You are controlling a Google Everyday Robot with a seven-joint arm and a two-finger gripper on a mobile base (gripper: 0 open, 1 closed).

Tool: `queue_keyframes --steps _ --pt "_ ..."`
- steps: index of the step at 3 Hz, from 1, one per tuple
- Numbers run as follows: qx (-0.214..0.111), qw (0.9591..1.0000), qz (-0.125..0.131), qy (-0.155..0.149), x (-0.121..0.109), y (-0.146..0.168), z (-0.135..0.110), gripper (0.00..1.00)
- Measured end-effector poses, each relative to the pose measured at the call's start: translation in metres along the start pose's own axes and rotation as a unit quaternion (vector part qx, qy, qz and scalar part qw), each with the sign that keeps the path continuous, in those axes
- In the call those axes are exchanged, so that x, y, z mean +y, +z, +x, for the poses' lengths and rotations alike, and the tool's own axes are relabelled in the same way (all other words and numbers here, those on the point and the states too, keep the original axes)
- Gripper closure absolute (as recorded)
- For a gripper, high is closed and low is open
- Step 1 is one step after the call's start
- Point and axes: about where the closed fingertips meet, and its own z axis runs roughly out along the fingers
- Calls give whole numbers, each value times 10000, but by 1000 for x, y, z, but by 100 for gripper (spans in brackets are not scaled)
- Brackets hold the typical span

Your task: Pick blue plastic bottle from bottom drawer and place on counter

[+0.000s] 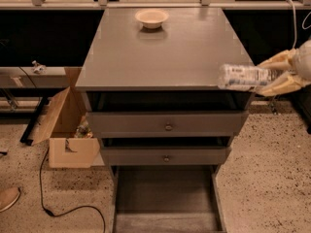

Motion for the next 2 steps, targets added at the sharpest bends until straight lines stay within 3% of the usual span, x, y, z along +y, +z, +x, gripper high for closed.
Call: queue_keyframes --steps 1,2 --pt "-148 9985 264 462 -53 15 -17 100" --pt "-137 9982 307 487 -56 17 -18 100"
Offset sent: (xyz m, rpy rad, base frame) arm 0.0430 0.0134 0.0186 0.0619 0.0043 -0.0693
